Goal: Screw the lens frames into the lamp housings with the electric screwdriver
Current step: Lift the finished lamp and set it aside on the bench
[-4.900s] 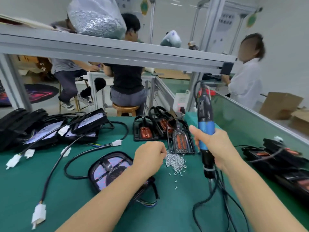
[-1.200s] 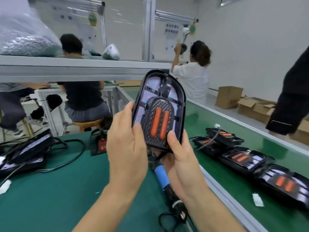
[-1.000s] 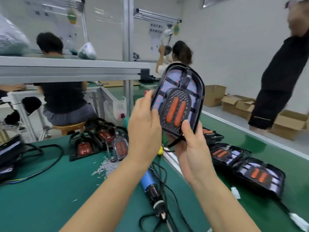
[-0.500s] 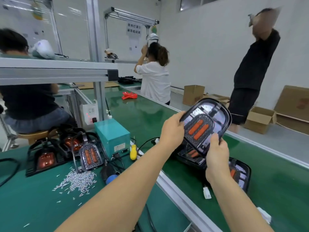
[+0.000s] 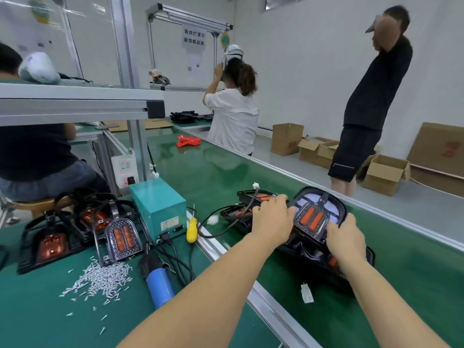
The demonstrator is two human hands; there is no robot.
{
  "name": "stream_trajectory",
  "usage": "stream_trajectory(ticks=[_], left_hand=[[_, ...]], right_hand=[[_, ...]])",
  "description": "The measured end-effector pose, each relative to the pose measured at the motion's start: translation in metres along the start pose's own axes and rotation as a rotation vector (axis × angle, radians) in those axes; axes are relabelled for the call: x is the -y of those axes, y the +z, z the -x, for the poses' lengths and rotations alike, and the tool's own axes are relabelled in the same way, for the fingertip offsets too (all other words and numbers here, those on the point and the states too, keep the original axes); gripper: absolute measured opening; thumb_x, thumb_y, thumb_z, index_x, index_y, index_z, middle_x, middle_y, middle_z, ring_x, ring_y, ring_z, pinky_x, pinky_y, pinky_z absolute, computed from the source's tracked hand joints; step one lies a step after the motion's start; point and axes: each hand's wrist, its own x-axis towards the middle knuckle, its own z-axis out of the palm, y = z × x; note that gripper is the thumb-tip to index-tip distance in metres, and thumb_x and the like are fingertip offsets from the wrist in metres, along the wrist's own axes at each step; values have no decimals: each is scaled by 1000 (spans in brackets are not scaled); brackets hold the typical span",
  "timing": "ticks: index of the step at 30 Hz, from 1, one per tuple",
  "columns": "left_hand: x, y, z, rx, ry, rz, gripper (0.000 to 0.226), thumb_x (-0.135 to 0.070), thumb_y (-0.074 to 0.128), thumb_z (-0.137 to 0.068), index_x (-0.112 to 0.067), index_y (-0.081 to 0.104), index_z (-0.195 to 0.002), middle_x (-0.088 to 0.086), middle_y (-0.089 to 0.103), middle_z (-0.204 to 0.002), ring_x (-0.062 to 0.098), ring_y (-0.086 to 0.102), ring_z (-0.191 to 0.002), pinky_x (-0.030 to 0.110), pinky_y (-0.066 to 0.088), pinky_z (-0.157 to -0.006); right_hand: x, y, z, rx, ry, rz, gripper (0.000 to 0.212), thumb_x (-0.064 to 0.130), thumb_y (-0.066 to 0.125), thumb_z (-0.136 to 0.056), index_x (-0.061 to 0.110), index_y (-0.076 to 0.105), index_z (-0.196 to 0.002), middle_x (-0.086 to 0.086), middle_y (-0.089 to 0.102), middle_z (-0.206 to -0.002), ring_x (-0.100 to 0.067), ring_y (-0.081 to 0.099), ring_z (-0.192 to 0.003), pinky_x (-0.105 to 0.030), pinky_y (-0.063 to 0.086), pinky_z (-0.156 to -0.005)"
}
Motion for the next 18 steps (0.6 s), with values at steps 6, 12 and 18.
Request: stream_trajectory(ticks=[6,12,18], left_hand=[[24,19,12,86,223,-295,45,-28,26,-104,-18,24,-148,1,17,-158,23,10,-145,49,6,-117],[32,17,11,160,230,-399,51,-31,24,-104,-16,15,-151,1,14,-159,23,2,-147,53,-6,-116],[35,9,16,196,219,-363,55,-33,26,-103,-15,8,-152,1,13,-160,21,-2,-147,55,-11,-114]], right_hand=[[-8,4,-12,67,20,107,46,15,40,-98,3,32,-142,-28,56,-122,-39,53,-96,-39,42,-74],[-4,-8,-23,219,17,342,29,27,43,-94,9,49,-116,-18,61,-119,-31,61,-84,-31,48,-70],[14,-13,-22,190,-57,594,52,40,28,-101,4,49,-132,-20,46,-141,-36,46,-125,-45,34,-106]])
